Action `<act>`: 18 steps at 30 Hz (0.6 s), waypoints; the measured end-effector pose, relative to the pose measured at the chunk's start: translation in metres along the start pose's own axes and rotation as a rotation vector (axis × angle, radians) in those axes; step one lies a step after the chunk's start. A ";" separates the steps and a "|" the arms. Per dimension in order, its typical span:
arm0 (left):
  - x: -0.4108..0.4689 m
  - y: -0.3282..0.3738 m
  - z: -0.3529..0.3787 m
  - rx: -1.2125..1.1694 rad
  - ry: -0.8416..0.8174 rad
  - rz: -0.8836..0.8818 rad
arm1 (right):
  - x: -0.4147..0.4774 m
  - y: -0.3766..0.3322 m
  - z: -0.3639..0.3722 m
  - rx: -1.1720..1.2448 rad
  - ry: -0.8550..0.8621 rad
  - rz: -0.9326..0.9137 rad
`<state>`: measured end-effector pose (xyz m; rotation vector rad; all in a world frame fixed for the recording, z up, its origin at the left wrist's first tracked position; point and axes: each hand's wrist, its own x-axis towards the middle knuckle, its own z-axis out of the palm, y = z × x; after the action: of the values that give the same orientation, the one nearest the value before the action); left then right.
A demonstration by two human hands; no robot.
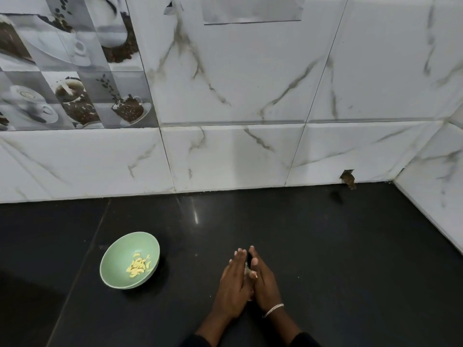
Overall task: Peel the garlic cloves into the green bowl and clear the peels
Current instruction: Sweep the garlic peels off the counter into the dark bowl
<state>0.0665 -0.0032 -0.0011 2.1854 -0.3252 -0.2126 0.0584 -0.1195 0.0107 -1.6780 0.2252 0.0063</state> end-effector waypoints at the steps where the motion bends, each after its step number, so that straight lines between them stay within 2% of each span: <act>1: -0.003 0.002 0.002 -0.046 0.021 -0.024 | -0.004 0.002 0.004 0.006 0.010 0.006; 10: -0.010 0.008 0.017 -0.334 0.103 -0.156 | -0.014 0.011 0.020 0.166 0.116 0.031; 18: -0.011 0.015 0.017 -0.527 0.153 -0.201 | -0.017 0.010 0.031 0.115 0.137 0.079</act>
<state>0.0494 -0.0213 0.0017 1.6958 0.0397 -0.2126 0.0439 -0.0871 -0.0001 -1.5561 0.3877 -0.0617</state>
